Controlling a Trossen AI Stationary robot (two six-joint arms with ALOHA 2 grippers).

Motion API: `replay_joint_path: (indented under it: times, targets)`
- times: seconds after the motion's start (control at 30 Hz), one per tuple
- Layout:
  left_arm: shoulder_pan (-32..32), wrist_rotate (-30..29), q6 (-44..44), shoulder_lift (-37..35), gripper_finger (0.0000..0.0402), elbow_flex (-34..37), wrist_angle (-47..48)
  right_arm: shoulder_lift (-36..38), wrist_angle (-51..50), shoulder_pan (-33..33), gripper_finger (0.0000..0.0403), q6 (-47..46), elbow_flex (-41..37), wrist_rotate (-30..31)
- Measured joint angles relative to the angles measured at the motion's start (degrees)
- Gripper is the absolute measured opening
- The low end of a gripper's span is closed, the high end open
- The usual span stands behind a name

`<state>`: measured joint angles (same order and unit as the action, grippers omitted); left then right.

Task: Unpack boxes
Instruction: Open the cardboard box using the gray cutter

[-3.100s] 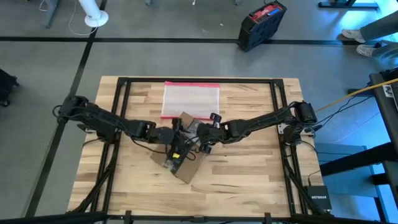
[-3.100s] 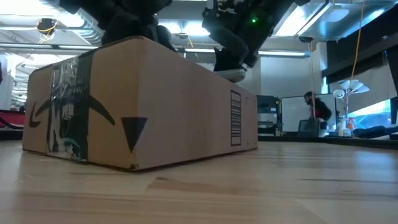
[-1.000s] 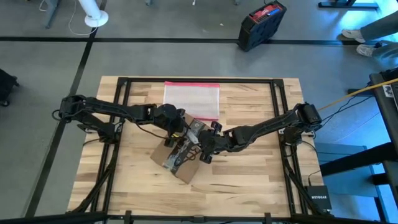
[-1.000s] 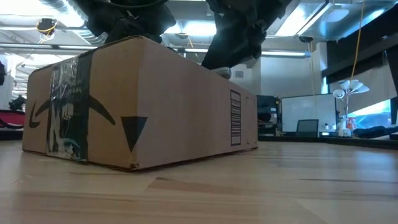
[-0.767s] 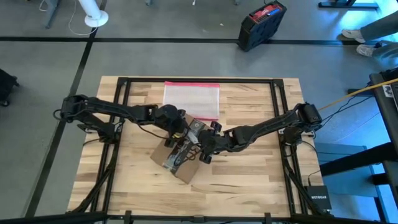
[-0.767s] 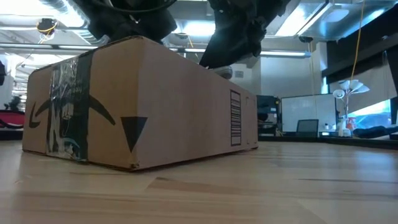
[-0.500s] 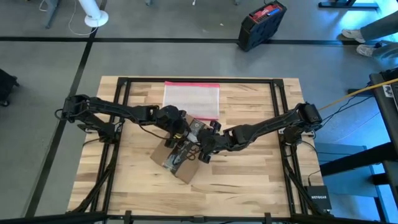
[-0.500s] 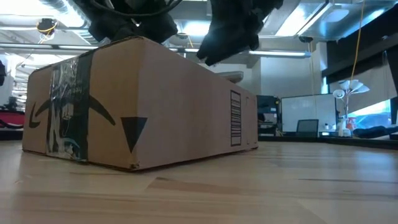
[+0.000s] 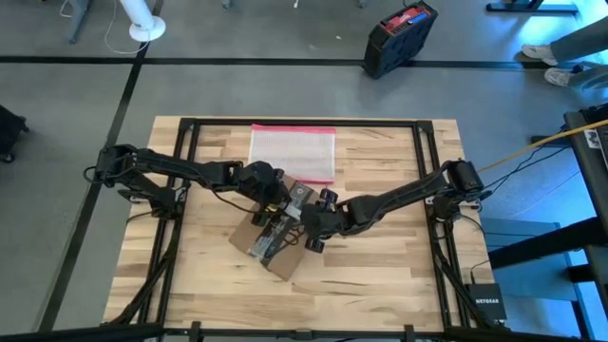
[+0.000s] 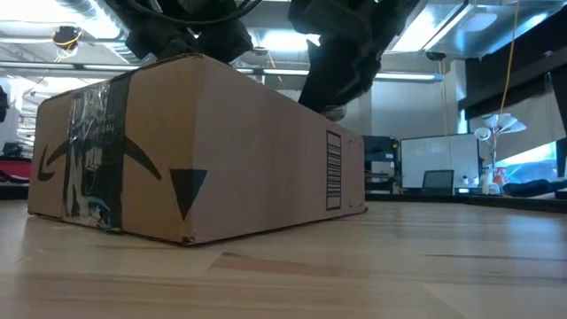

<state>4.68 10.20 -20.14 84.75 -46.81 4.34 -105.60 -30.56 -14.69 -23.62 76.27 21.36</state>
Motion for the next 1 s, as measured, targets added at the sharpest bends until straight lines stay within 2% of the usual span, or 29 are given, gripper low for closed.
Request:
replay_joint_path:
  times: [0.17,0.37,0.53,0.67,0.77,1.0]
  targets:
    - [-0.47,-0.08,-0.02,0.00,0.0235,0.01,-0.07,-0.03,0.10,-0.01,0.0170,1.06,-0.02,0.53]
    - [-1.02,0.11,-0.02,0.00,0.0235,0.00,-0.04,-0.05,-0.08,0.01,0.0107,1.64,-0.06,0.31]
    - [-1.33,0.01,0.53,-0.17,0.0235,0.02,-0.05,-0.07,-0.14,-0.01,0.0106,2.17,-0.09,0.30]
    - [-1.33,0.00,1.76,-1.50,0.0235,0.02,0.78,-0.16,-0.14,-0.47,0.0127,3.29,-0.15,1.81]
    - [-1.33,0.19,2.40,-3.09,0.0235,0.02,1.99,-0.22,-0.18,-0.81,0.0124,5.18,-0.17,3.62]
    - [-0.21,5.96,5.36,-7.65,0.0235,0.02,2.34,-0.33,-0.74,-2.49,0.0108,9.58,-0.31,9.19]
